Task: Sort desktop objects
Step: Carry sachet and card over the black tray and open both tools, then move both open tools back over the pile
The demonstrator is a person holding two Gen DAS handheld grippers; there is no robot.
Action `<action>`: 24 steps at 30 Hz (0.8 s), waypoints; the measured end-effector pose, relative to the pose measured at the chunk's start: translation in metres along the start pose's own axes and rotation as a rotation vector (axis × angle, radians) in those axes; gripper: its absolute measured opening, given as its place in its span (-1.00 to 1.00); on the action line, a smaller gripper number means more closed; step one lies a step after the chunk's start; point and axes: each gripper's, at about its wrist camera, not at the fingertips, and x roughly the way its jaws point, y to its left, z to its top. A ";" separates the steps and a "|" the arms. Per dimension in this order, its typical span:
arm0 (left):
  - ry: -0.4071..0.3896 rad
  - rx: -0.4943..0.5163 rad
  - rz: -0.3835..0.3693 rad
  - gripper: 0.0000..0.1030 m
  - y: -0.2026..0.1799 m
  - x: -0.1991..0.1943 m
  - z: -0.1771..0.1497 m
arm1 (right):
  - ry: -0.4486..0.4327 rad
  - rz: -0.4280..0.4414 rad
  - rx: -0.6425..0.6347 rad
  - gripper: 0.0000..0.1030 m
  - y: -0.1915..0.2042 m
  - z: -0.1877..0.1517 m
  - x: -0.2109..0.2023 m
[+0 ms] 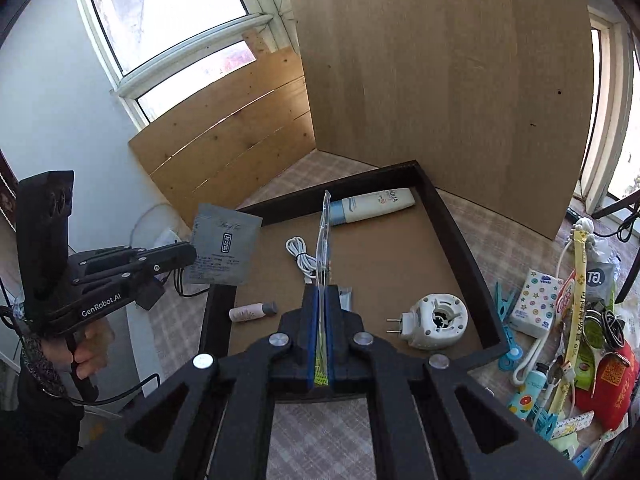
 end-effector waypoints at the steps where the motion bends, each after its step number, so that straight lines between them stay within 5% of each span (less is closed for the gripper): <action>1: -0.003 -0.003 -0.001 -0.35 0.001 0.002 0.000 | 0.005 -0.024 0.000 -0.63 0.001 0.000 0.004; 6: -0.011 0.027 -0.015 -0.26 -0.007 0.007 0.001 | -0.012 -0.057 0.006 -0.45 -0.002 -0.004 0.002; 24: 0.053 0.165 -0.154 -0.29 -0.098 0.024 0.000 | -0.041 -0.215 0.174 -0.44 -0.103 -0.062 -0.081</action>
